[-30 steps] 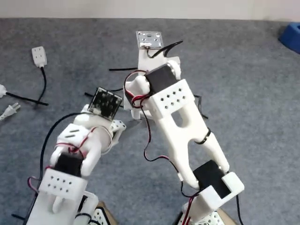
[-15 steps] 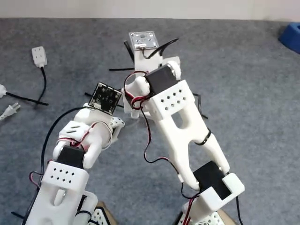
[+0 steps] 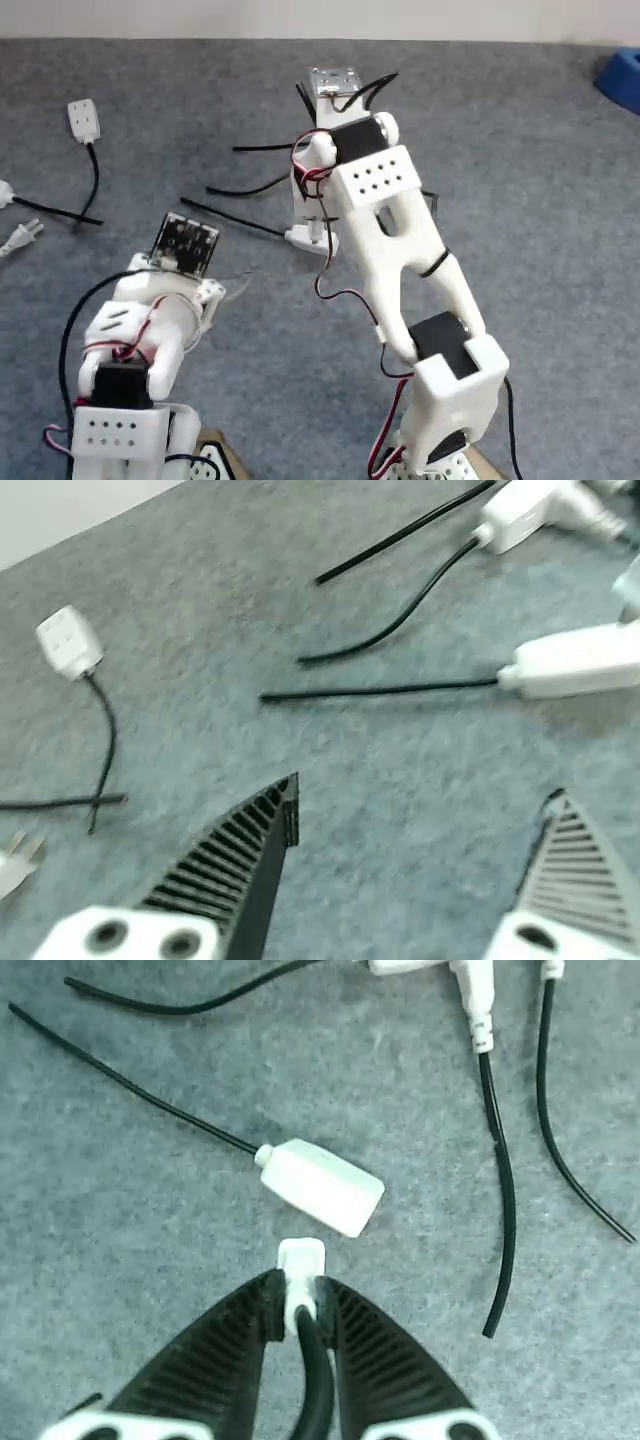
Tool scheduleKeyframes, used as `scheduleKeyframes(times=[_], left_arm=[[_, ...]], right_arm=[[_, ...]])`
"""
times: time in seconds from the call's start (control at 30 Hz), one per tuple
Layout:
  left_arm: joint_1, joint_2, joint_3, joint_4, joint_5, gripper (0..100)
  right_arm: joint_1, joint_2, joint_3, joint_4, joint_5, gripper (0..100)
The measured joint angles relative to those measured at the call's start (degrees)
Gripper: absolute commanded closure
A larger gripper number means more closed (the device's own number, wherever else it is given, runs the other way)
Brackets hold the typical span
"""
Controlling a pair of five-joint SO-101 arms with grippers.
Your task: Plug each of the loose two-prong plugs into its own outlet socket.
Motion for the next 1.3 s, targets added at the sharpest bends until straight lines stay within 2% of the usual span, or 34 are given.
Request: scheduleKeyframes(times=[0.2, 0.37, 0.47, 0.63, 0.83, 1.07, 1.3], left_arm=[[-1.8, -2.5, 4.0, -3.2, -3.0, 64], [-1.8, 5.7, 1.1, -6.0, -3.2, 64], [-1.8, 17.1, -5.5, -8.0, -2.5, 64], [2.4, 45.5, -24.4, -9.5, -1.4, 65], [7.0, 79.8, -49.3, -4.0, -0.4, 65], [10.5, 89.1, -60.1, -2.3, -0.4, 65], [11.0, 97.7, -70.6, -0.8, -0.2, 65]], right_arm=[[1.0, 0.1, 0.0, -0.1, 1.1, 99.2], [8.5, 0.1, -0.1, -1.8, 1.8, 99.2], [12.0, 0.1, -2.6, 0.3, 1.8, 99.2], [11.4, 0.1, -7.9, 5.1, 1.9, 99.2], [11.4, 0.1, -8.2, 5.7, 1.9, 99.2], [11.4, 0.1, -8.3, 5.7, 2.2, 99.2], [11.3, 0.1, -8.3, 5.7, 2.2, 99.2]])
